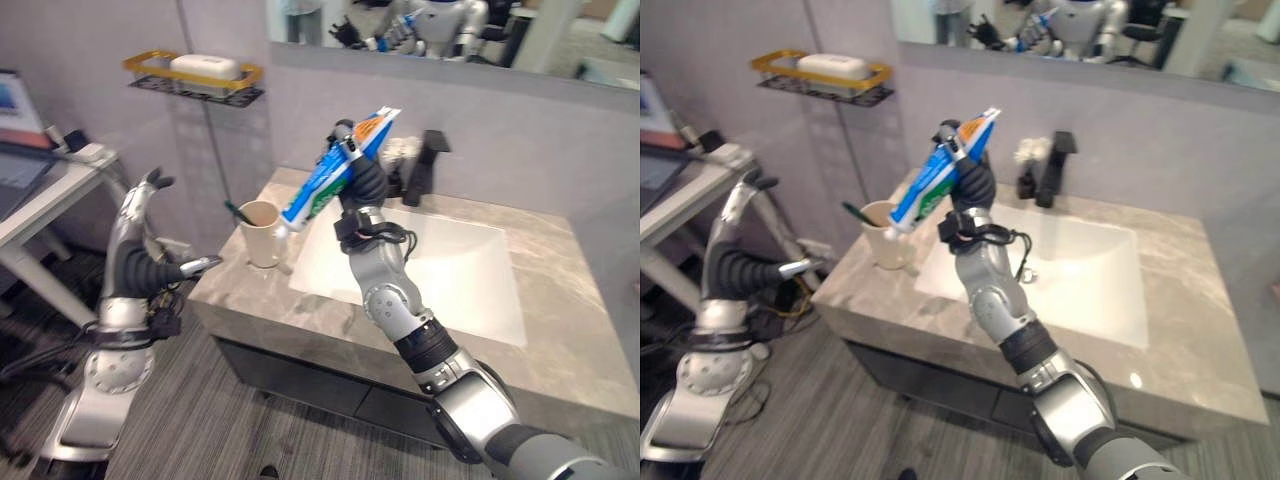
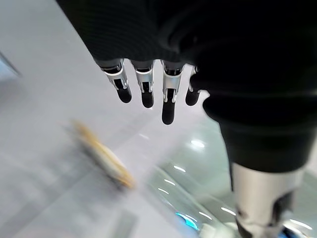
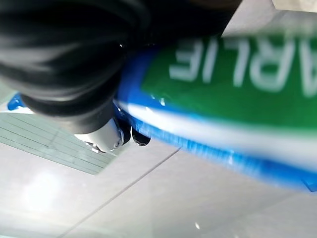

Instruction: Put brush and paste in cup on sink, flatten towel.

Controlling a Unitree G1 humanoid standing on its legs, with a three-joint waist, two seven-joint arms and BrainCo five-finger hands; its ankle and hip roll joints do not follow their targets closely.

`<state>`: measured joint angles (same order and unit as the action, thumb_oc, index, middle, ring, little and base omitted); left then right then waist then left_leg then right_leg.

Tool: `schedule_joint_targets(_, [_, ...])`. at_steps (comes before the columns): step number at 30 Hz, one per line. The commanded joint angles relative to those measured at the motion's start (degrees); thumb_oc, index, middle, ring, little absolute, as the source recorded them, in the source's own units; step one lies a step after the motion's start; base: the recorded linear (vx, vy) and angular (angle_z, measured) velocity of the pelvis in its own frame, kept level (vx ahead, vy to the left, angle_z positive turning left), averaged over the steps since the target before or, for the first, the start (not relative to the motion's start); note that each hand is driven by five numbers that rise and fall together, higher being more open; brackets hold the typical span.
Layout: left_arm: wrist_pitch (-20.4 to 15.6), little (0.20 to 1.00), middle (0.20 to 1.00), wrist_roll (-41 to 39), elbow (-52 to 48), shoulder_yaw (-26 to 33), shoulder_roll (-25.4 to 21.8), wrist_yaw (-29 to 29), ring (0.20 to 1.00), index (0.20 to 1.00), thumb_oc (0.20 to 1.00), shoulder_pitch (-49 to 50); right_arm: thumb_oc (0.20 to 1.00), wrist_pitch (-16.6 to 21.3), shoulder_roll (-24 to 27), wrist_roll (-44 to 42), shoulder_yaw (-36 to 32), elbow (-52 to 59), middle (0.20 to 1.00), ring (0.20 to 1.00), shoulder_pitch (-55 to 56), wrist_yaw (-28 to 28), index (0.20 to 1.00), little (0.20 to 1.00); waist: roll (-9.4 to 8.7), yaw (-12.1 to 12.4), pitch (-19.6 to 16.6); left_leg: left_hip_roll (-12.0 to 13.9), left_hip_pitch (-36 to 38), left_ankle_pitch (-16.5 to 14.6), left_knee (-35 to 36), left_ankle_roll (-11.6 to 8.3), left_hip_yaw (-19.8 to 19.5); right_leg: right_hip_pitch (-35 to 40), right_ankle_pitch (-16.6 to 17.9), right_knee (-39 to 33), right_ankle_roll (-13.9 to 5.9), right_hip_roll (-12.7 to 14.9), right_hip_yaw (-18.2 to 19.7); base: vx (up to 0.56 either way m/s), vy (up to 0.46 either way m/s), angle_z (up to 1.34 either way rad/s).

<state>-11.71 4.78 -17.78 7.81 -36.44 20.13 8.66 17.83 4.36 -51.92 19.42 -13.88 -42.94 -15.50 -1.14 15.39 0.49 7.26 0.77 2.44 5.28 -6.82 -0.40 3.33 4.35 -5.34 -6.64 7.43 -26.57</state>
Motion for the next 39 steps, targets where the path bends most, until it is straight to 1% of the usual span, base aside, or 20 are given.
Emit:
schedule_joint_targets(1, [-3.8, 1.000, 1.000, -5.5, 0.4, 3.7, -3.4, 2.7, 1.000, 1.000, 1.000, -0.6, 0.200, 4.6, 1.0, 4.7, -4.5, 4.7, 0.200, 0.200, -6.5, -0.6, 0.200, 0.200, -3.73, 1.4, -0.1, -0.6, -2.3, -0.3, -0.3, 1.21, -4.9, 4.3, -1.2, 0.3, -3.29, 6.1, -0.6, 0.00, -0.001, 0.42])
schedule_joint_targets(3, [-4.1, 1.000, 1.000, -11.4, 4.4, 7.1, 0.3, 2.5, 1.000, 1.000, 1.000, 3.1, 0.200, 4.6, 3.5, 6.5, -5.8, 6.1, 0.200, 0.200, -5.3, -0.9, 0.200, 0.200, -4.08, 3.3, 0.3, -1.1, -3.3, 0.0, -0.3, 1.32, -6.6, 4.7, -1.1, 0.3, -3.37, 6.3, -2.2, -0.01, -0.003, 0.26])
schedule_joint_targets(4, [-4.2, 1.000, 1.000, -11.4, 4.4, 7.1, 0.3, 2.5, 1.000, 1.000, 1.000, 3.1, 0.200, 4.5, 3.5, 6.5, -5.8, 6.1, 0.200, 0.200, -5.3, -0.9, 0.200, 0.200, -4.07, 3.3, 0.3, -1.2, -3.3, 0.0, -0.3, 1.32, -6.7, 4.7, -1.1, 0.3, -3.37, 6.3, -2.3, -0.01, 0.012, 0.44])
schedule_joint_targets(5, [-3.2, 1.000, 1.000, -11.8, 7.6, 8.3, 1.4, 1.9, 1.000, 1.000, 1.000, 5.5, 0.200, 4.1, 5.1, 8.0, -6.4, 6.5, 0.200, 0.200, -4.6, -0.7, 0.200, 0.200, -4.30, 4.4, 0.4, -1.5, -3.8, 0.1, -0.3, 1.38, -7.4, 4.8, -1.1, 0.3, -3.49, 6.5, -3.0, 0.01, 0.010, 0.52])
schedule_joint_targets(7, [-2.7, 1.000, 1.000, -12.2, 9.8, 8.6, 1.7, 1.3, 1.000, 1.000, 1.000, 6.4, 0.200, 3.8, 5.8, 8.6, -6.5, 6.5, 0.200, 0.200, -4.5, -0.6, 0.200, 0.200, -4.40, 4.8, 0.4, -1.6, -4.0, 0.2, -0.3, 1.40, -7.7, 4.9, -1.2, 0.3, -3.56, 6.6, -3.5, 0.01, 0.012, 0.19])
schedule_joint_targets(8, [-1.3, 1.000, 1.000, -12.7, 14.2, 8.1, 2.0, 0.3, 1.000, 1.000, 1.000, 7.6, 0.200, 3.4, 7.0, 9.3, -6.8, 5.9, 0.200, 0.200, -5.0, -0.5, 0.200, 0.200, -4.62, 5.7, 0.5, -1.9, -4.4, 0.2, -0.3, 1.50, -8.1, 5.0, -1.2, 0.3, -3.71, 6.7, -4.1, 0.00, 0.022, 0.06])
schedule_joint_targets(10, [-0.7, 1.000, 1.000, -13.1, 16.6, 7.4, 1.9, -0.5, 1.000, 1.000, 1.000, 7.9, 0.200, 3.3, 7.6, 9.8, -7.0, 5.5, 0.200, 0.200, -5.6, -0.8, 0.200, 0.200, -4.71, 6.0, 0.5, -2.1, -4.6, 0.3, -0.3, 1.59, -8.3, 5.0, -1.1, 0.3, -3.80, 6.8, -4.3, -0.01, 0.023, 0.17])
schedule_joint_targets(11, [1.2, 1.000, 1.000, -13.5, 24.2, 5.3, 2.2, -1.9, 1.000, 1.000, 1.000, 8.4, 0.200, 3.0, 7.9, 10.4, -7.0, 3.7, 0.200, 0.200, -7.2, -0.9, 0.200, 0.200, -4.86, 6.5, 0.6, -2.4, -5.0, 0.4, -0.3, 1.68, -8.6, 4.9, -1.0, 0.3, -3.93, 6.9, -4.5, -0.01, 0.021, 0.18])
schedule_joint_targets(14, [3.2, 1.000, 1.000, -9.2, 33.0, 1.1, 1.2, -3.6, 1.000, 1.000, 1.000, 7.8, 0.200, 2.6, 9.4, 12.9, -6.6, 1.2, 0.200, 0.200, -10.1, -1.7, 0.200, 0.200, -5.07, 6.7, 0.7, -2.5, -5.5, 0.6, -0.3, 1.73, -8.8, 4.6, -0.8, 0.3, -4.11, 7.0, -4.8, 0.02, 0.014, 0.06])
schedule_joint_targets(15, [3.5, 1.000, 1.000, -9.5, 34.9, 0.0, 1.3, -4.0, 1.000, 1.000, 1.000, 7.5, 0.200, 2.3, 10.0, 13.7, -6.3, 0.2, 0.200, 0.200, -11.3, -2.0, 0.200, 0.200, -5.28, 6.8, 0.5, -2.2, -5.1, -0.6, -0.3, 1.44, -9.0, 5.1, -1.8, 0.3, -4.52, 6.7, -4.3, 0.07, -0.008, 0.05])
schedule_joint_targets(16, [3.9, 1.000, 1.000, -9.4, 39.8, -2.1, 2.0, -4.8, 1.000, 1.000, 1.000, 7.0, 0.200, 2.1, 11.0, 15.0, -5.9, -1.6, 0.200, 0.200, -13.2, -2.9, 0.200, 0.200, -5.45, 6.8, 0.6, -2.2, -5.5, -0.5, -0.3, 1.49, -9.1, 4.9, -1.7, 0.3, -4.65, 6.7, -4.3, -0.01, 0.022, 0.04])
schedule_joint_targets(17, [3.7, 1.000, 1.000, -9.4, 40.1, -2.3, 2.0, -4.8, 1.000, 1.000, 1.000, 6.7, 0.200, 2.2, 11.2, 15.1, -5.9, -1.7, 0.200, 0.200, -13.4, -2.9, 0.200, 0.200, -5.29, 7.0, 0.9, -2.6, -6.0, 0.7, -0.3, 1.80, -9.0, 4.4, -0.6, 0.3, -4.28, 7.1, -5.0, -0.08, 0.066, 0.03])
schedule_joint_targets(19, [4.2, 1.000, 1.000, -10.3, 43.3, -4.3, 2.9, -5.9, 1.000, 1.000, 1.000, 6.0, 0.200, 2.1, 11.5, 15.4, -5.7, -2.5, 0.200, 0.200, -14.7, -3.4, 0.200, 0.200, -5.42, 7.1, 1.1, -2.9, -6.3, 0.7, -0.3, 1.90, -9.2, 4.2, -0.5, 0.3, -4.36, 7.1, -5.1, -0.01, 0.022, 0.00])
schedule_joint_targets(20, [4.6, 1.000, 1.000, -9.0, 45.4, -6.5, 3.0, -6.8, 1.000, 1.000, 1.000, 5.9, 0.200, 2.4, 11.1, 15.5, -5.7, -3.3, 0.200, 0.200, -15.7, -3.7, 0.200, 0.200, -5.57, 7.0, 1.0, -2.5, -6.1, -0.4, -0.3, 1.74, -9.4, 4.5, -1.5, 0.3, -4.80, 6.7, -4.4, 0.00, 0.000, 0.00])
schedule_joint_targets(21, [4.6, 1.000, 1.000, -9.0, 45.4, -6.5, 3.0, -6.8, 1.000, 1.000, 1.000, 5.9, 0.200, 2.4, 11.1, 15.5, -5.7, -3.3, 0.200, 0.200, -15.7, -3.7, 0.200, 0.200, -5.44, 7.1, 1.3, -2.9, -6.6, 0.8, -0.3, 2.04, -9.3, 4.0, -0.4, 0.3, -4.43, 7.1, -5.1, 0.07, -0.008, 0.02])
schedule_joint_targets(22, [4.9, 1.000, 1.000, -9.9, 47.6, -7.5, 3.8, -7.3, 1.000, 1.000, 1.000, 5.7, 0.200, 2.4, 10.9, 15.8, -5.5, -3.4, 0.200, 0.200, -16.2, -3.9, 0.200, 0.200, -5.68, 7.0, 1.2, -2.6, -6.3, -0.3, -0.3, 1.85, -9.5, 4.2, -1.4, 0.3, -4.88, 6.7, -4.4, 0.00, 0.000, 0.00])
schedule_joint_targets(28, [5.2, 1.000, 1.000, -11.8, 53.9, -9.4, 5.4, -7.4, 1.000, 1.000, 1.000, 4.3, 0.200, 1.9, 11.2, 18.5, -4.6, -4.0, 0.200, 0.200, -15.7, -4.4, 0.200, 0.200, -6.09, 7.2, 2.0, -2.9, -7.1, -0.3, -0.3, 2.07, -10.0, 3.5, -1.2, 0.3, -4.97, 6.7, -4.4, 0.00, 0.007, 0.00])
schedule_joint_targets(29, [5.2, 1.000, 1.000, -11.8, 53.8, -9.4, 5.4, -7.5, 1.000, 1.000, 1.000, 4.3, 0.200, 1.9, 11.2, 18.5, -4.6, -4.1, 0.200, 0.200, -15.7, -4.4, 0.200, 0.200, -5.98, 7.3, 2.2, -3.3, -7.6, 1.0, -0.3, 2.38, -10.0, 3.0, -0.1, 0.3, -4.60, 7.1, -5.1, 0.00, 0.000, 0.00])
schedule_joint_targets(30, [5.3, 1.000, 1.000, -12.2, 54.7, -9.5, 5.7, -7.5, 1.000, 1.000, 1.000, 4.3, 0.200, 1.9, 11.3, 19.2, -4.4, -4.2, 0.200, 0.200, -15.6, -4.5, 0.200, 0.200, -6.19, 7.3, 2.1, -2.9, -7.3, -0.2, -0.3, 2.07, -10.1, 3.4, -1.2, 0.3, -5.01, 6.7, -4.5, 0.00, 0.000, 0.00])
schedule_joint_targets(39, [6.5, 1.000, 1.000, -9.9, 65.4, -14.4, 7.3, -7.7, 1.000, 1.000, 1.000, 1.4, 0.200, 1.5, 10.7, 24.0, -5.1, -11.1, 0.200, 0.200, -17.7, -7.6, 0.200, 0.200, -6.74, 8.1, 2.8, -3.2, -8.4, -0.2, -0.3, 2.26, -10.7, 3.0, -1.1, 0.3, -5.27, 6.6, -4.9, 0.02, 0.003, 0.03])
